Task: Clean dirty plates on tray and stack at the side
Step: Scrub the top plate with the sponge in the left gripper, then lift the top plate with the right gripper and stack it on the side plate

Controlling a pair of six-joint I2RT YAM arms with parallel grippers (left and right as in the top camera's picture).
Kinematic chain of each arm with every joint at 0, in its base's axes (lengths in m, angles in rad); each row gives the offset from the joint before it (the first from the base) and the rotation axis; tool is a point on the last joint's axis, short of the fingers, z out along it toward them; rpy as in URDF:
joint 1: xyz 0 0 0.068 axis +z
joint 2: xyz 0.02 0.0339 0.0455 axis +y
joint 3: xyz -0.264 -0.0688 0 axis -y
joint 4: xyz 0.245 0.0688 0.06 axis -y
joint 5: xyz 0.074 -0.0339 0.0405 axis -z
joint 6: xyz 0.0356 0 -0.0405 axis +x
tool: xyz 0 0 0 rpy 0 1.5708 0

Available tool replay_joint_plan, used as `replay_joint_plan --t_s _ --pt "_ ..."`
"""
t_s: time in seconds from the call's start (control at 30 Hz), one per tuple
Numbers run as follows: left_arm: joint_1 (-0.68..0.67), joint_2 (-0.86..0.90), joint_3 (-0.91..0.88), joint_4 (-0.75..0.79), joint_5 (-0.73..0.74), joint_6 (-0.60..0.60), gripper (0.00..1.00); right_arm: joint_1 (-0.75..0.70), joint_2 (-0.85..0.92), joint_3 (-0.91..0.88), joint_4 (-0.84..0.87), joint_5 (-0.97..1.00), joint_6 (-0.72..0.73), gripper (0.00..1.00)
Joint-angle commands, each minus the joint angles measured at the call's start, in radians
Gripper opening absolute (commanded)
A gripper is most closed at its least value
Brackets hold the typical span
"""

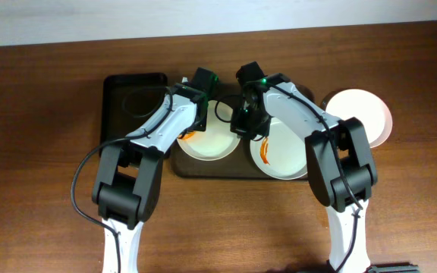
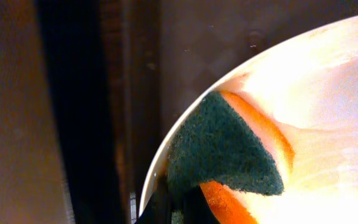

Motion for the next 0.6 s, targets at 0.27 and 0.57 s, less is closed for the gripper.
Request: replay_joint_plan --t_s 0.27,0.57 --pt "0.082 -0.183 0.155 -0.21 -0.182 -0.004 0.0 -0.018 0.004 -0.009 -0.001 0.154 -0.164 0.04" --pt "0.327 -0.165 0.039 -0.185 0.265 0.026 0.0 0.093 -0.192 0.072 0.007 0.476 -0.296 0.04"
